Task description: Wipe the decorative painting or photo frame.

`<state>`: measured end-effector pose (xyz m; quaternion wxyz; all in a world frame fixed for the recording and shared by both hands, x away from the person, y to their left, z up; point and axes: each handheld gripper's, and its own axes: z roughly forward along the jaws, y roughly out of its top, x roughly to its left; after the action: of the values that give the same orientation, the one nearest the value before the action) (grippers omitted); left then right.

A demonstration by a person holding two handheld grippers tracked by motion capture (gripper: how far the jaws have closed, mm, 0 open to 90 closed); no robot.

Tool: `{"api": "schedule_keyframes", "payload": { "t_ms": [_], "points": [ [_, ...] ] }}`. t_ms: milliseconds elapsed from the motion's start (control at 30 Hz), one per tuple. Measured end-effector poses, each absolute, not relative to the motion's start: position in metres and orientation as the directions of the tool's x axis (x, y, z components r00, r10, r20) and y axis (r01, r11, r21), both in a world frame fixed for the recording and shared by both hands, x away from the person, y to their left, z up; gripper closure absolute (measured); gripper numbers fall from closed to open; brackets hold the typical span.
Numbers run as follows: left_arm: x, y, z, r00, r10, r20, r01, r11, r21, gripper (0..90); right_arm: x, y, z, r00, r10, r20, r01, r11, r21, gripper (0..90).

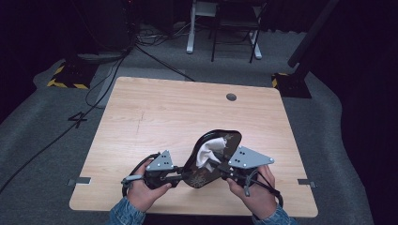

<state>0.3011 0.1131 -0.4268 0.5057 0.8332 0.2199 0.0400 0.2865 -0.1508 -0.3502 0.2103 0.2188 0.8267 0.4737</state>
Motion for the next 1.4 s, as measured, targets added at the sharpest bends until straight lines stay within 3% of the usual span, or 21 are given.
{"api": "schedule_keyframes", "payload": {
  "t_ms": [1400],
  "points": [
    [0.302, 0.113, -0.427, 0.903, 0.402, -0.152, 0.319, -0.388, 0.865, 76.7, 0.319, -0.221, -0.397, -0.696, 0.717, -0.044, 0.368, 0.409, 0.835, 75.5]
  ]
}}
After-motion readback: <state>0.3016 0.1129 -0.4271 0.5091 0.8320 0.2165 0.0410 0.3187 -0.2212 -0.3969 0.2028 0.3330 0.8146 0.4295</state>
